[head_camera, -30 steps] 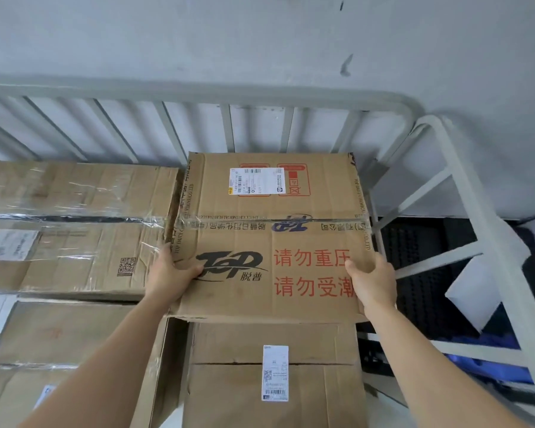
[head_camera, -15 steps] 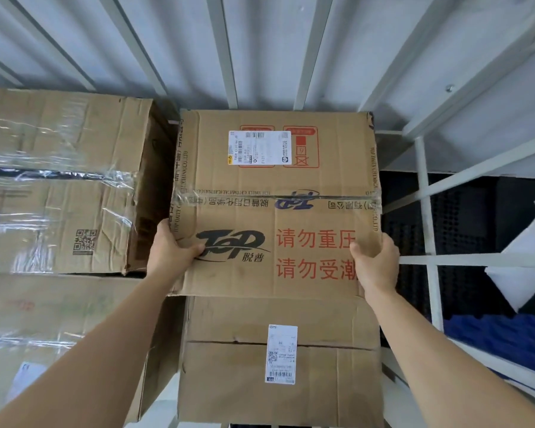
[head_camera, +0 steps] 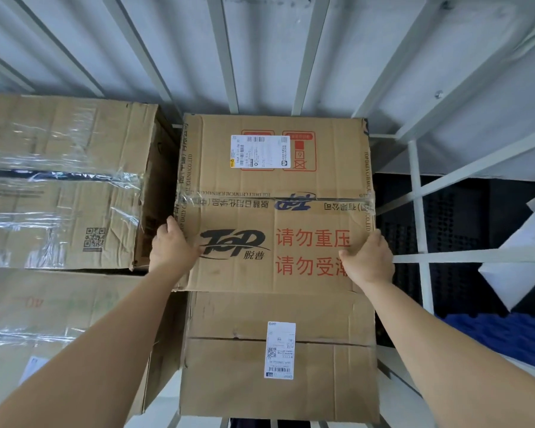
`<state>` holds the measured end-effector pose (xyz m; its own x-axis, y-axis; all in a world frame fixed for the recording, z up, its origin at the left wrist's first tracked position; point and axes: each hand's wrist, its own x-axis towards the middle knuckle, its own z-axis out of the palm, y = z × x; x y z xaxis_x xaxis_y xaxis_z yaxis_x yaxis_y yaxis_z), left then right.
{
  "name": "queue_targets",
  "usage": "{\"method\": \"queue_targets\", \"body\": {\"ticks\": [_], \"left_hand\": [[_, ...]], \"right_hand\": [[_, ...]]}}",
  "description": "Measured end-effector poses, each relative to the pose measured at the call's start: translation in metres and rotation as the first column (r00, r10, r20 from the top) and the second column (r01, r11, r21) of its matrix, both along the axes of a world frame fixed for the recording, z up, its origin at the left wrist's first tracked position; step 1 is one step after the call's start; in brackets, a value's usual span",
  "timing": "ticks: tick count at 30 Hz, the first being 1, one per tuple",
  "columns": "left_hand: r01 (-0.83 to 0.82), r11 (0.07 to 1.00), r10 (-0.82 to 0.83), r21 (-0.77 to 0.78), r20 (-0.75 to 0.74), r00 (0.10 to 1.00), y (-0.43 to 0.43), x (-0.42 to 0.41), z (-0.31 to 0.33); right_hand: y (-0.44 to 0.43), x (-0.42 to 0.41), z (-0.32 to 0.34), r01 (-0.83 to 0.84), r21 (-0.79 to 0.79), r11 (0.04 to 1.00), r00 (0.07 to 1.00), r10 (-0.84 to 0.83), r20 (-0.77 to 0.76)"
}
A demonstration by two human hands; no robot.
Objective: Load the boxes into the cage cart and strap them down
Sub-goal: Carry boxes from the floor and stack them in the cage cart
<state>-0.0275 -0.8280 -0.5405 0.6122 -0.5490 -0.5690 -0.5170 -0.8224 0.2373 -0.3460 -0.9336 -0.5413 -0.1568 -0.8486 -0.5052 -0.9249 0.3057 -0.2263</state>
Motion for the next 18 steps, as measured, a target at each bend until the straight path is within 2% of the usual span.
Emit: {"method": "queue_targets", "body": {"ticks": [4,9,18], "left_hand": [[0.188,0.982,-0.190,0.027,0.107,0.976,0.011,-0.013,0.033],[0.361,0.932,-0.362,0.042,0.191,0.912,0.019,-0.034,0.087],[0.592,0.806,-0.554,0.008,0.363,0.749,0.037,-0.061,0.194]], "right_hand": [[0.007,0.002,0.029,-0.219,0.061,0.974,0.975,0.221,-0.030],[0.023,0.005,0.081,-0.385,0.012,0.923,0.923,0.385,-0.007],[0.059,-0.003,0.206,-0.545,-0.169,0.821,0.838,0.536,-0.101]]}}
